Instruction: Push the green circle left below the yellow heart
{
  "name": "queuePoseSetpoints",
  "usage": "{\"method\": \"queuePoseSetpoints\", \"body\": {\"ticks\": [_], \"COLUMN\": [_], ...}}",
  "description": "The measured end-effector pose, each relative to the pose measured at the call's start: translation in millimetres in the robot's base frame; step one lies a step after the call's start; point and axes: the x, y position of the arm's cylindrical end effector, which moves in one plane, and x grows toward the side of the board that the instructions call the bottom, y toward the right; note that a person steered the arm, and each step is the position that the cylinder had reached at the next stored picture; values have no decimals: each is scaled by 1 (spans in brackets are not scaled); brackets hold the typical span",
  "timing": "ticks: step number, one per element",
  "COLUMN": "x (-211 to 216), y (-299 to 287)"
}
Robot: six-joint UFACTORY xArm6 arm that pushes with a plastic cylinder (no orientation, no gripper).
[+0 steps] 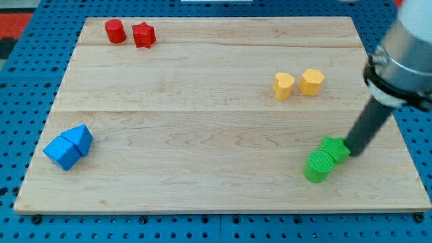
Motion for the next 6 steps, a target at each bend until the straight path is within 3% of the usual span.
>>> {"method": "queuePoseSetpoints", "body": {"ticks": [2,3,4,5,6], "x": [104,98,54,27,39], "y": [13,-42,-79,-66,-59]}}
